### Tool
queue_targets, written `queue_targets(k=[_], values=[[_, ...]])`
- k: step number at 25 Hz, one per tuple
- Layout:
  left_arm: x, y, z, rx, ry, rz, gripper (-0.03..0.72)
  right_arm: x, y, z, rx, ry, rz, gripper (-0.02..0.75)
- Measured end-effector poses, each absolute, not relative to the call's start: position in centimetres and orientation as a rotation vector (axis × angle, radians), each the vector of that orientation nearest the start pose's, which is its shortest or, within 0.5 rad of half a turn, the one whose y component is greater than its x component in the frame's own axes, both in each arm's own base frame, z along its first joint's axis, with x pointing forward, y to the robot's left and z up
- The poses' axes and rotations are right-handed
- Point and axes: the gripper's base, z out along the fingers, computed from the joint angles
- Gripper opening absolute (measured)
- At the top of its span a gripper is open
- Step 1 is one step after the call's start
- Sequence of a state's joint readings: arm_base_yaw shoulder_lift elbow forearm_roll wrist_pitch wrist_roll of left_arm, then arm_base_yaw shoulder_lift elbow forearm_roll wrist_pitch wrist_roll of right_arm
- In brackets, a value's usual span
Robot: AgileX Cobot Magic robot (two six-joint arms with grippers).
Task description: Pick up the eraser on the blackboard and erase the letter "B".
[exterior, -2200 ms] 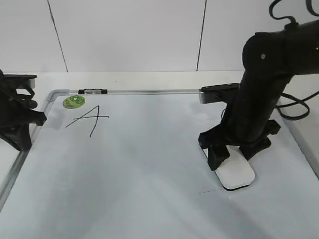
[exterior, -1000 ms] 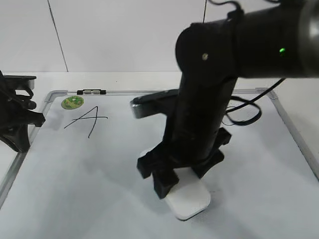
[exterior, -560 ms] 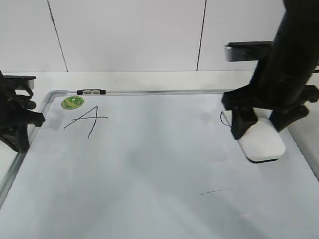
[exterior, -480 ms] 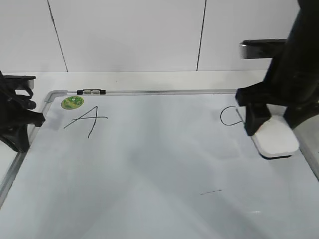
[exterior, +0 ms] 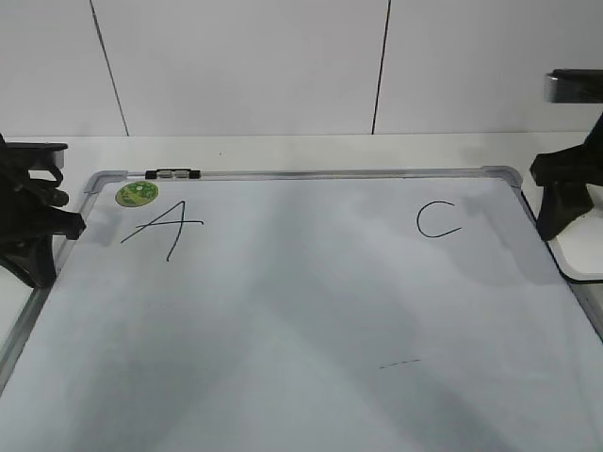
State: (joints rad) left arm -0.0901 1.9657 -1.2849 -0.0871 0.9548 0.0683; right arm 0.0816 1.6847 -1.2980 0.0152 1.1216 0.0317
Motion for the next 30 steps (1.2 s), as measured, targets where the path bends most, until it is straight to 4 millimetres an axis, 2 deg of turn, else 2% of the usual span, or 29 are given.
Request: queue_targets(k=[3, 7, 17, 30], values=[[36.5, -3.9, 15.6, 0.170, 3.112, -0.112, 0.038, 33.1, 2.7, 25.2, -0.099, 2.999, 0.043, 0.560], [36.5, -4.0, 15.6, 0.168, 3.112, -0.114, 0.038, 33.7, 2.8, 23.6, -0.142, 3.039, 0.054, 0.560], [36.5, -4.0, 15.6, 0.168, 3.112, -0.114, 0.038, 34.7, 2.9, 21.0, -0.153, 3.090, 0.055, 0.560], [36.5, -4.0, 15.6, 0.167, 3.112, -0.116, 0.038, 35.0, 2.9, 20.7, -0.092, 3.084, 0.049, 0.559]])
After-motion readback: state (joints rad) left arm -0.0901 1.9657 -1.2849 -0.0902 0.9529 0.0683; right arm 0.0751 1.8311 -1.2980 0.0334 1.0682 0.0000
